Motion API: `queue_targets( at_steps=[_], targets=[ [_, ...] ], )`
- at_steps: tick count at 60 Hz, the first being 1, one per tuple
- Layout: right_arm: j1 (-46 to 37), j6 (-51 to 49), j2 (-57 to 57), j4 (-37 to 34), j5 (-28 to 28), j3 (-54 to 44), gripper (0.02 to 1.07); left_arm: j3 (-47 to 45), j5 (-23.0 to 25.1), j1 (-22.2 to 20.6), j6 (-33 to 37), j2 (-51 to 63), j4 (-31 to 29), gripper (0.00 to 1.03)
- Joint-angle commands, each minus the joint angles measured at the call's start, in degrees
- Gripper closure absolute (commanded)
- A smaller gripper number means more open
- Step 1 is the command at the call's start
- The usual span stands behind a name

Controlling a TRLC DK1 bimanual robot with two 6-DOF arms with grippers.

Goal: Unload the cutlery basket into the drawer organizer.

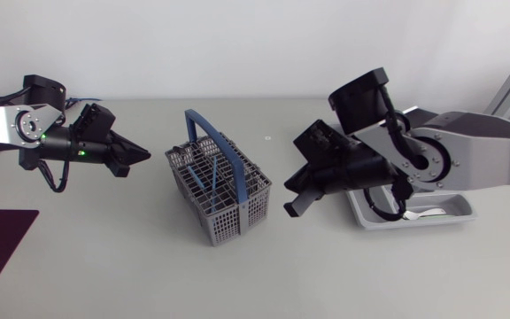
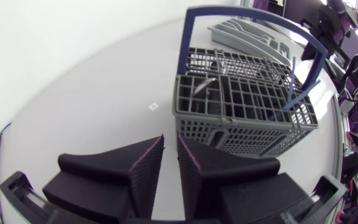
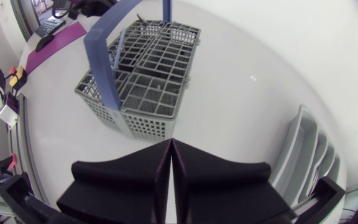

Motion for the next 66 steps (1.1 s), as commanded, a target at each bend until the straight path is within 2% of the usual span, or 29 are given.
queue_targets(
  at_steps=[1,12,19,40,66],
  targets=[
    [1.65,1.34,-0.53,0.95,-0.44,-2.64,1.01,2.06,0.89,-0.13,-4.21,2.51,3.06,0.78],
    [2.79,1.34,0.09,1.57,-1.76,-3.51,1.01,4.79,0.89,-1.89,-7.9,7.26,6.84,0.78],
    [3.76,1.34,0.7,2.53,-2.02,-3.95,1.01,6.72,1.07,-2.59,-9.04,9.81,7.01,0.78],
    [4.99,1.17,7.73,6.49,-3.6,-2.2,1.01,9.36,2.47,-5.22,-11.5,12.36,6.75,0.78],
    [1.3,0.11,12.04,8.07,-3.6,4.48,1.01,7.16,3.62,-6.37,-9.3,10.77,3.41,0.78]
  ],
)
